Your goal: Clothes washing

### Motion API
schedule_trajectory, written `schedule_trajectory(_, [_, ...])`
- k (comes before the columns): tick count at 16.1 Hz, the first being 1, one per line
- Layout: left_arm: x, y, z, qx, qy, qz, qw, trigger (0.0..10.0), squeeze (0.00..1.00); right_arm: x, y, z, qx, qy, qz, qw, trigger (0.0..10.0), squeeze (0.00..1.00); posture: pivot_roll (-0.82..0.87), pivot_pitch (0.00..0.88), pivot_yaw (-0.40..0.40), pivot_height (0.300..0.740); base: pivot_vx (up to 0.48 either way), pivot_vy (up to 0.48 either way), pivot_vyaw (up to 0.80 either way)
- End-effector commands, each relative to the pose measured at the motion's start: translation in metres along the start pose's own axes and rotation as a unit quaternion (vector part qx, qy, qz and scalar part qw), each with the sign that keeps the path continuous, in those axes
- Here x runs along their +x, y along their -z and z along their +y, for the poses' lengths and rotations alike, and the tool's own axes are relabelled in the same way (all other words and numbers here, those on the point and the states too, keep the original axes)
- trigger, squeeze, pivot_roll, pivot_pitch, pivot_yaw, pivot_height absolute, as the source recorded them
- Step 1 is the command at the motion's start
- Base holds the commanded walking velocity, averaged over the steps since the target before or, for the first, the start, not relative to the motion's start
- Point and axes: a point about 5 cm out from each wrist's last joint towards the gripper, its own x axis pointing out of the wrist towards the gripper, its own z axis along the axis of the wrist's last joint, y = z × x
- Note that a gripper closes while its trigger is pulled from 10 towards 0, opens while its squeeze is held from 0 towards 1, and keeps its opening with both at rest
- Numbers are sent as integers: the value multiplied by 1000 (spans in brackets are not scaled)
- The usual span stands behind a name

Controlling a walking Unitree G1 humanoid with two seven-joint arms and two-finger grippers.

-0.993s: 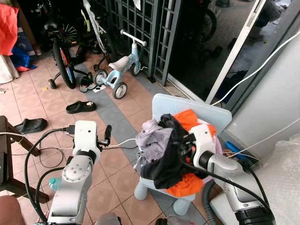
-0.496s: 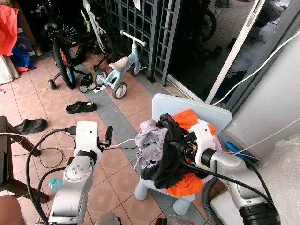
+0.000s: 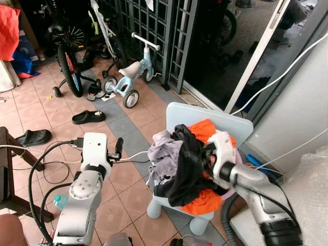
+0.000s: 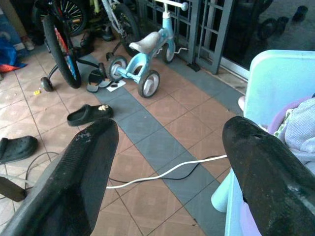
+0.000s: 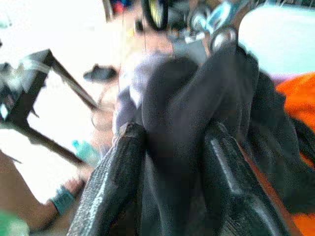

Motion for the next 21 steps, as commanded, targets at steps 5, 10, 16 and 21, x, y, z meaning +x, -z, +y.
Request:
schedule_trajectory(5, [3, -2, 0, 2, 4, -3, 1000, 10000, 0, -1, -20, 1, 26, 0, -61, 998, 0, 0, -1, 0, -28, 740, 0, 0, 0])
schedule_trajectory(10, [2, 0, -1, -1, 4, 0, 1000, 10000, 0, -1, -9, 3, -19, 3, -22, 1000, 10000, 1000, -3, 0, -29, 740, 0, 0, 0])
schedule_trajectory(16, [3, 0, -2, -1, 5, 1, 1000, 10000, 0, 4, -8, -1, -73, 46, -11, 996, 10000, 1000, -1, 0, -30, 740, 0, 0, 0])
schedule_trajectory(21, [3, 0, -2, -2, 7, 1, 1000, 10000, 0, 6, -7, -2, -66, 73, -12, 995, 10000, 1000, -3, 0, -28, 740, 0, 0, 0])
